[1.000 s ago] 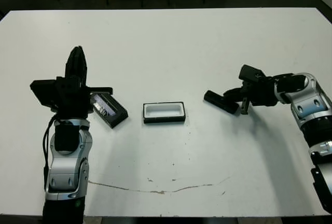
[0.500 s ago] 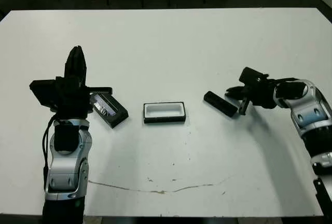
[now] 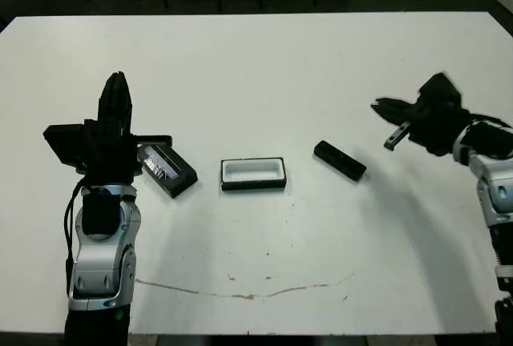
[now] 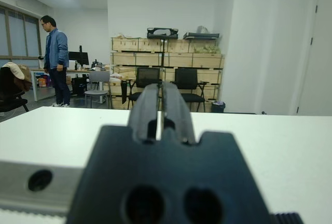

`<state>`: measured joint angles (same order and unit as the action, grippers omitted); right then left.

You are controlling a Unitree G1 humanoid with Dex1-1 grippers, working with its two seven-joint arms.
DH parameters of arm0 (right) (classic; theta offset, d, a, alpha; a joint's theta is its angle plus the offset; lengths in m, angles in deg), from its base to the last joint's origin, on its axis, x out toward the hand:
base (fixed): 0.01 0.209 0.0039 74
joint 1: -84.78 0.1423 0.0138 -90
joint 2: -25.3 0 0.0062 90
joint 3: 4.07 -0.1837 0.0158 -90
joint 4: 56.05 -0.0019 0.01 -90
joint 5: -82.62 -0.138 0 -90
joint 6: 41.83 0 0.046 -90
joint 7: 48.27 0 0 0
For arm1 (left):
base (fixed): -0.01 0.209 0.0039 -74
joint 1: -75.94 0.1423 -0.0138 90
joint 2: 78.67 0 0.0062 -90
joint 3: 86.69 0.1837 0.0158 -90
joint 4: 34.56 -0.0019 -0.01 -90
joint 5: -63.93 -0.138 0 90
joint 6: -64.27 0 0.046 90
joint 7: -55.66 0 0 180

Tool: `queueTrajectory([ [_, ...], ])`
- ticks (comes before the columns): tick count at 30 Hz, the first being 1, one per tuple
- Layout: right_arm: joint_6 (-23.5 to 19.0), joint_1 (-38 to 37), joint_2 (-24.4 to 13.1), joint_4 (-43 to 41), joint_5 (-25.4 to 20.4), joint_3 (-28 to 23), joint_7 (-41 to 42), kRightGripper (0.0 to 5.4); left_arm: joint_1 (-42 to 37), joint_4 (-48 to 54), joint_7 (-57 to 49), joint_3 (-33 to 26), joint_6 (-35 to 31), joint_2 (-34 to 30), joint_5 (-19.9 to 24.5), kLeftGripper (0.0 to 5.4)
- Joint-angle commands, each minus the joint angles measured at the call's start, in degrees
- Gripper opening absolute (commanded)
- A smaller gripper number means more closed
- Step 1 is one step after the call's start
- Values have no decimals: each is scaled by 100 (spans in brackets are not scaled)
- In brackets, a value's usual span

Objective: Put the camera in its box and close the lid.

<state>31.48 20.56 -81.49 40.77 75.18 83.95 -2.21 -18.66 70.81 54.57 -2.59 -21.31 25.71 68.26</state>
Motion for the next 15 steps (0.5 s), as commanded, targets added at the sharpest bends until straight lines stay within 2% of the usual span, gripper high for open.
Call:
queueTrajectory([
  [1,-396,-246,-214,-404,-362,-89,308,0,44,-80,18,-21,-51,-38,-15,1],
  [4,-582,-398,-356,-672,-535,-30,528,0,35,-61,-10,-23,-91,-38,-40,1],
  [7,-592,-501,-459,-797,-547,88,682,31,27,-45,-16,-28,-111,-64,-77,0],
  [15,-402,-669,-381,-692,-614,245,852,166,13,-45,-4,-37,-138,-82,-56,0],
])
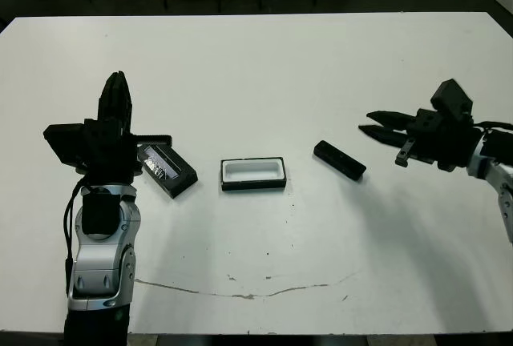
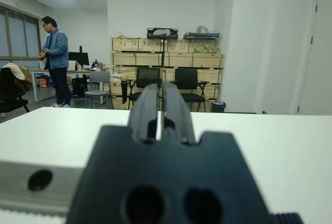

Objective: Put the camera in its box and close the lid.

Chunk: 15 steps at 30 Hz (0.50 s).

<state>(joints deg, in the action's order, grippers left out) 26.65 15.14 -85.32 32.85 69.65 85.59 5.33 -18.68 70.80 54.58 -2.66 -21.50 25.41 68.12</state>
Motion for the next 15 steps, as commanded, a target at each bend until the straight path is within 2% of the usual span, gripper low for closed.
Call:
queueTrajectory([
  [1,115,-141,35,141,-69,88,96,183,12,-45,-18,-28,-126,-52,-56,0],
  [6,300,-259,260,304,5,46,-262,272,2,-51,-22,-25,-147,-58,-83,0],
  [10,447,-206,275,507,10,93,-228,342,6,-52,24,-33,-142,-57,-40,0],
  [15,214,-155,297,599,-82,92,-225,428,12,-69,0,-22,-90,-45,-91,0],
])
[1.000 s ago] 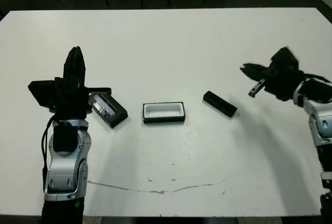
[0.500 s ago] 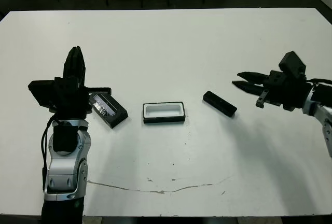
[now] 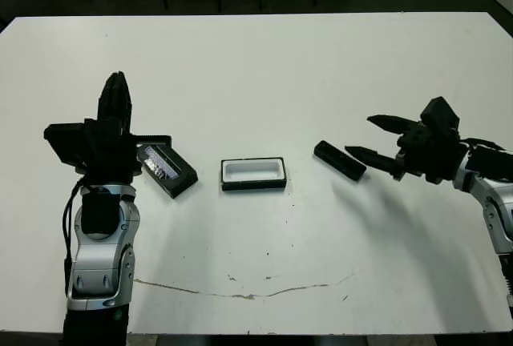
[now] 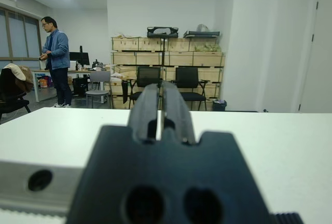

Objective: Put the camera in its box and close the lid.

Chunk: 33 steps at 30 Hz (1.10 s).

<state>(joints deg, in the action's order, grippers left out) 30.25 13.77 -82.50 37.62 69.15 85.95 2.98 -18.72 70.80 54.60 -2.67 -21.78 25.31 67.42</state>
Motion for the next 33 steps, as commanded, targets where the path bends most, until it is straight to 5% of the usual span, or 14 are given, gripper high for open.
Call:
queueTrajectory([
  [1,-135,-14,24,157,-45,59,32,446,16,-76,4,-22,-52,-35,-14,0],
  [7,-159,-9,72,343,-115,105,139,539,42,-48,25,-37,-79,-49,16,0],
  [19,-245,-76,162,620,55,433,24,539,11,-178,82,-83,-40,-69,81,0],
  [24,249,-182,210,715,364,583,-173,539,3,-208,107,-94,-6,-80,98,0],
  [33,144,-388,585,882,347,499,-698,529,-83,-351,145,-136,15,-100,137,0],
])
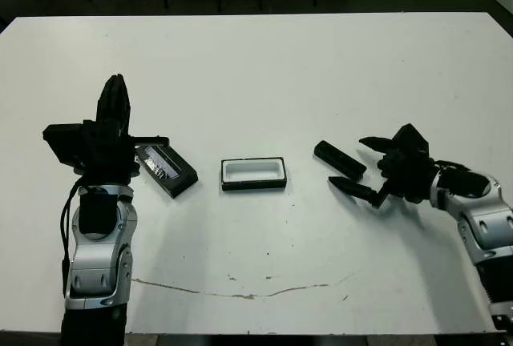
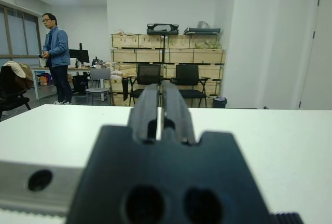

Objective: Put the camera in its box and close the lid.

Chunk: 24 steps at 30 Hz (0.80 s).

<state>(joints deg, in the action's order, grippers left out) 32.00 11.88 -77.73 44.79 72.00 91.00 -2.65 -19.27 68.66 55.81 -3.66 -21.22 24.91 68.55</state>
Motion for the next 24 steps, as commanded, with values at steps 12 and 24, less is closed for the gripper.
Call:
queueTrajectory([
  [12,-14,-85,327,610,-130,54,86,328,-213,-554,50,-96,275,-103,-28,0],
  [24,-1065,404,-380,155,282,771,699,115,-346,-715,26,-142,300,-128,-22,0],
])
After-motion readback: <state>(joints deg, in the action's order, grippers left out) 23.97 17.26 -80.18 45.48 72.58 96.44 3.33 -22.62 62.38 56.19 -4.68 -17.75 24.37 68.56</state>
